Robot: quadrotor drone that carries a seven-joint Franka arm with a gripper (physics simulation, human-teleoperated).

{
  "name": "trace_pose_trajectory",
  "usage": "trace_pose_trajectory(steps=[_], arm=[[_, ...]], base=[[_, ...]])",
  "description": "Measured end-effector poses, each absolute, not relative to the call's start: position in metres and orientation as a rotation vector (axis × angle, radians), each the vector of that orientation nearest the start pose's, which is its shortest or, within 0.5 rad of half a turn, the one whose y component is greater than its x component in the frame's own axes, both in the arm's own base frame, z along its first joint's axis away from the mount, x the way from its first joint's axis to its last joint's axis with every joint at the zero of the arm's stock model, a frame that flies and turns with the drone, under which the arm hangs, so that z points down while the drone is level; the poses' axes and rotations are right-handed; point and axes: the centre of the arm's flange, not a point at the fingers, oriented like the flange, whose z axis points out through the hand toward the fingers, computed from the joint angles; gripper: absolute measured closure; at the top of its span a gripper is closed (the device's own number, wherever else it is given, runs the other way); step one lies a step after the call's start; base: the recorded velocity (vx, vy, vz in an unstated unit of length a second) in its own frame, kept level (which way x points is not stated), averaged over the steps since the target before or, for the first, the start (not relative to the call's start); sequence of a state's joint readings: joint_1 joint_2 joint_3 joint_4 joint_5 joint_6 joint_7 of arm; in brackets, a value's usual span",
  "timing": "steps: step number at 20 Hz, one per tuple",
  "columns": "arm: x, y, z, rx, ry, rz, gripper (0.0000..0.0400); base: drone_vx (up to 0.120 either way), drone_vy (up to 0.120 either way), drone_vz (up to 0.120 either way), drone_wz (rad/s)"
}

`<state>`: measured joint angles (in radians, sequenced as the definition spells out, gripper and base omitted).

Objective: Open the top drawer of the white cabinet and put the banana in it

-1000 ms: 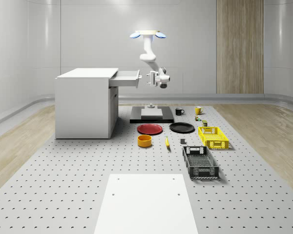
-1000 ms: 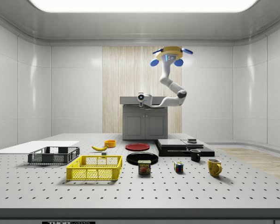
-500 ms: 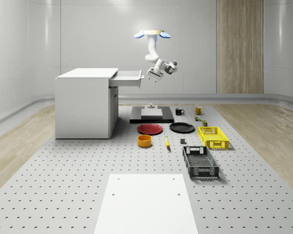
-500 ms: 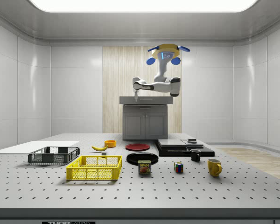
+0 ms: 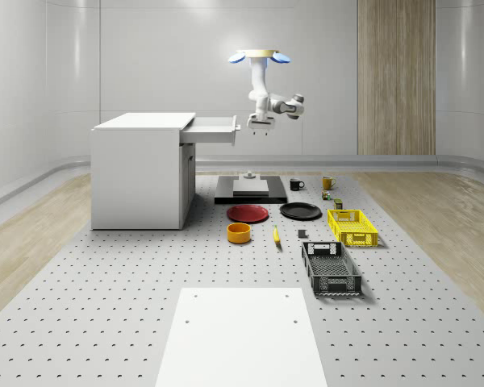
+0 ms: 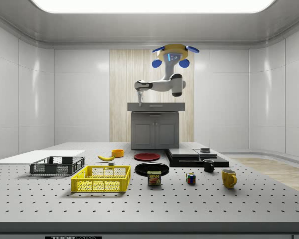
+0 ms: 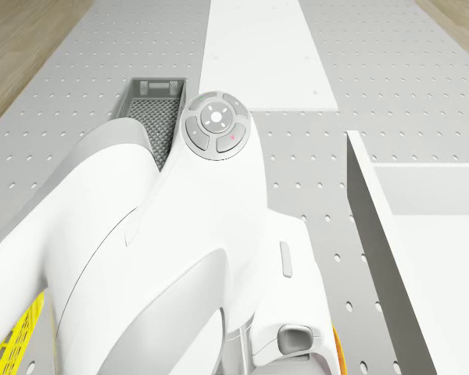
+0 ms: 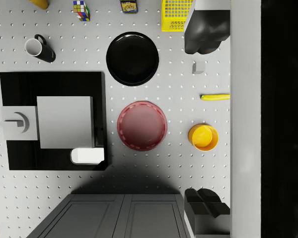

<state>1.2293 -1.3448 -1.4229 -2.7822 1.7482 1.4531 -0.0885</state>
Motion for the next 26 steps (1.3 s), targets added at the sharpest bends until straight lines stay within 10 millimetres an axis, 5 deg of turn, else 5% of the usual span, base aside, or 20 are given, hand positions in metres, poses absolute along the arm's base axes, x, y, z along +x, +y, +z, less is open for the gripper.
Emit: trace_pose_trajectory(steps=[8,26], arm=[[0.3388,0.0028,0.4748,-0.015,0.004,0.786,0.0000],[0.3387,0.0040,0.4747,-0.003,-0.001,0.786,0.0000]], base=[[0.120,0.120,-0.115,0.000],[0.120,0.020,-0.120,0.000]])
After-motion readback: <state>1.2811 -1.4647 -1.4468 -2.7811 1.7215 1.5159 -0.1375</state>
